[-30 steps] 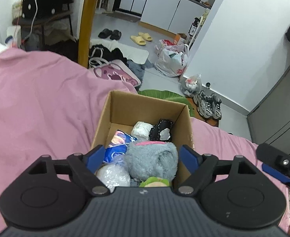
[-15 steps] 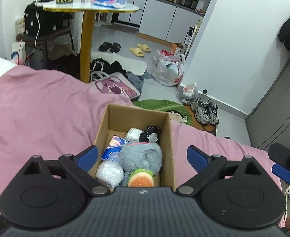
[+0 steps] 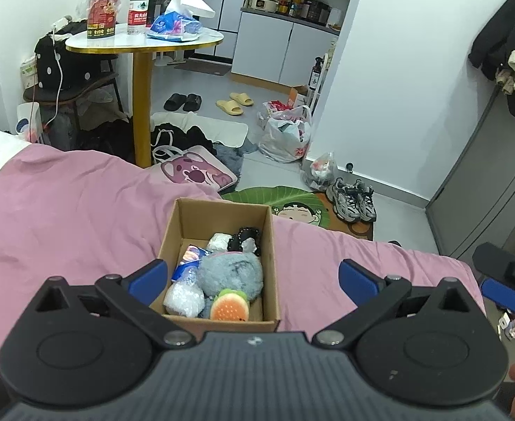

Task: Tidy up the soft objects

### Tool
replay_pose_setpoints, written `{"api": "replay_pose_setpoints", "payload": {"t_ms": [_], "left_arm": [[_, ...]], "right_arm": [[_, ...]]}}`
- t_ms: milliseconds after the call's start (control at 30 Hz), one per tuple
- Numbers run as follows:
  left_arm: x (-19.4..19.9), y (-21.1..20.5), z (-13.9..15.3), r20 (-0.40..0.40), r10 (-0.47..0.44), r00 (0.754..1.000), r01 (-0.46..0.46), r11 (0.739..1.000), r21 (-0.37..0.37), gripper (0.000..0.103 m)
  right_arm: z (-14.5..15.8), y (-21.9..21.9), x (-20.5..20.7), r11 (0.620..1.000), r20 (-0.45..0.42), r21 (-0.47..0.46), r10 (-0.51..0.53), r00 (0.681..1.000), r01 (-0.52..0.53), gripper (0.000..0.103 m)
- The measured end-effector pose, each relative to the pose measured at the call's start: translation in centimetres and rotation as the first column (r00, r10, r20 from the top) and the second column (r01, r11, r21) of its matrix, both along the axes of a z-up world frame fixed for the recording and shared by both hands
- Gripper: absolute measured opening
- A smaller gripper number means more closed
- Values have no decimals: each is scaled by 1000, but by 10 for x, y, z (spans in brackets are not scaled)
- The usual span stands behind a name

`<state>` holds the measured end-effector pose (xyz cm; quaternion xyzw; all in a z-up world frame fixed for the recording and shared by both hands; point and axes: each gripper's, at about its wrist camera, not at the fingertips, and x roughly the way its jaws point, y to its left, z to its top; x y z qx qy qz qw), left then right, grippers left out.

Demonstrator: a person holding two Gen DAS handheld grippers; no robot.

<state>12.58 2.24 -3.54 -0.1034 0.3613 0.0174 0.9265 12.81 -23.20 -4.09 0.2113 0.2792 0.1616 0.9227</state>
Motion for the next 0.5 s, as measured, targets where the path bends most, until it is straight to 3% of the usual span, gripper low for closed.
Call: {"api": "replay_pose_setpoints", "payload": {"t_ms": [500], "left_arm": [[-34, -18, 27, 39, -10, 999, 8, 999, 42, 103]], "right_arm": [[19, -7, -30, 995, 38, -71, 76, 996, -73, 103]]}}
